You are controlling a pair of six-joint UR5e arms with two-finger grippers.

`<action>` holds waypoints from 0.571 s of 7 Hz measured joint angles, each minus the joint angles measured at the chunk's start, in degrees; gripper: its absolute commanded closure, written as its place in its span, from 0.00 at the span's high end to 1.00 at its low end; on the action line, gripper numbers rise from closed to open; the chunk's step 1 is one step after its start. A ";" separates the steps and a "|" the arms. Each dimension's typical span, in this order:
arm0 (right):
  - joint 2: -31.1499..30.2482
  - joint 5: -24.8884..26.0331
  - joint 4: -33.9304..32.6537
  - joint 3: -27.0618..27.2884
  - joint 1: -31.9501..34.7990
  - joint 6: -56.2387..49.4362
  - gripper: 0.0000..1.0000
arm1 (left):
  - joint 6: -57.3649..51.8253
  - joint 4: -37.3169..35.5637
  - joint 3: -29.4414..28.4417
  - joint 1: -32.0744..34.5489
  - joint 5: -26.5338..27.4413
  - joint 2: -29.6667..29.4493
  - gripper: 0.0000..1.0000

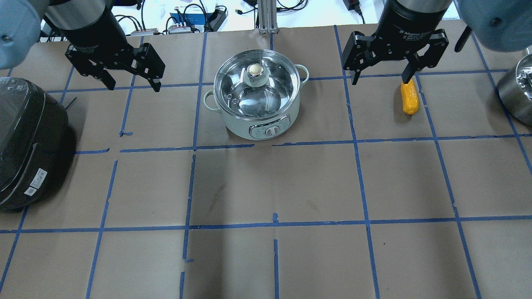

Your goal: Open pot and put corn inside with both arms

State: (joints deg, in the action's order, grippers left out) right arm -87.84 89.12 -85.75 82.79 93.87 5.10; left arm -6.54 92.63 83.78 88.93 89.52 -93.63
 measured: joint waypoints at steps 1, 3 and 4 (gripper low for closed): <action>0.01 0.00 -0.02 0.00 0.00 0.00 1.00 | 0.29 0.00 0.21 -0.01 -0.88 0.01 1.00; 0.11 0.00 -0.18 -0.21 -0.64 -0.36 1.00 | 0.90 -0.30 -0.34 0.10 -1.50 -0.80 1.00; 0.57 -0.04 -0.36 -1.26 -2.68 -0.67 1.00 | 2.32 -0.85 -2.05 1.15 -1.80 -2.63 1.00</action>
State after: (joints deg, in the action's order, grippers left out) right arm -87.27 89.08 -86.11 81.53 91.18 4.43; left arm -4.22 91.78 81.74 90.08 87.72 -96.26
